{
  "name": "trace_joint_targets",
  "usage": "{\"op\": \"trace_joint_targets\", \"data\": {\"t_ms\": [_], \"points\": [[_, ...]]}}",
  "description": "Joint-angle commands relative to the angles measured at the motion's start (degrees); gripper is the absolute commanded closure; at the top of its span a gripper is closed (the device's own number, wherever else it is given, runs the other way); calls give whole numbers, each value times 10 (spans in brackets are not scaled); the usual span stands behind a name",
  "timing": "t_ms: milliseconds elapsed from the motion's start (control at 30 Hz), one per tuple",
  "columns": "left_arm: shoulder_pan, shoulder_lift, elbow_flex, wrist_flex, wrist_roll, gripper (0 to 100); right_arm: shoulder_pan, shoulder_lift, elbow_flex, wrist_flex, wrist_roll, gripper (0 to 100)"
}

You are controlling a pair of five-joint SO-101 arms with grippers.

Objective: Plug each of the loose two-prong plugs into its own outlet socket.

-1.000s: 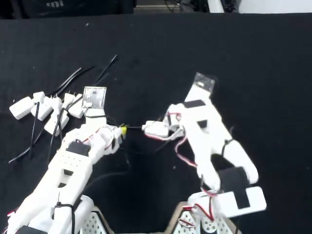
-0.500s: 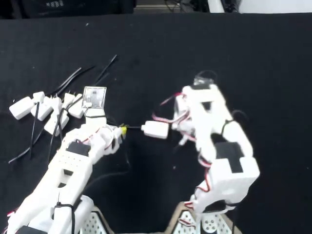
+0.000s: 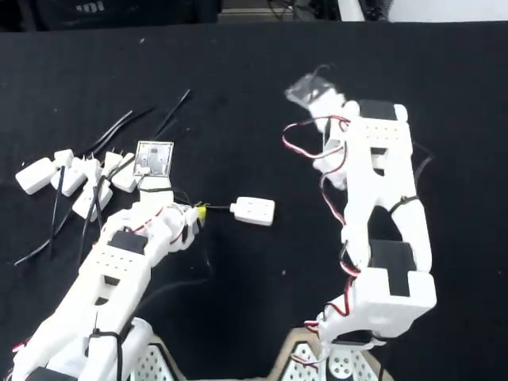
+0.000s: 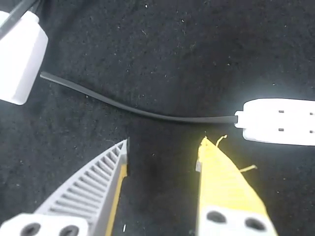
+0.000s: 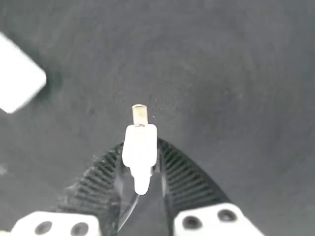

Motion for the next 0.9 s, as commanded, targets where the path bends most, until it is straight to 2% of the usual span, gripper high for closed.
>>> {"op": "trace_joint_targets", "data": {"t_ms": [0,133,367,433,567,767,867], "points": [[-3,-15,-5,-6,4,770,-19,-8,19,1,117,987],[-1,-15,-1,-9,3,770,-34,21,50,-20,124,972],[-1,-15,-1,-9,3,770,-62,53,81,-36,102,845],[-1,-15,-1,-9,3,770,-59,41,82,-39,72,848],[-1,-15,-1,-9,3,770,-45,16,119,-55,70,843],[-1,-15,-3,-9,3,770,-52,-20,207,-140,63,844],[-1,-15,-2,-9,3,770,-50,-38,228,-195,18,845]]}}
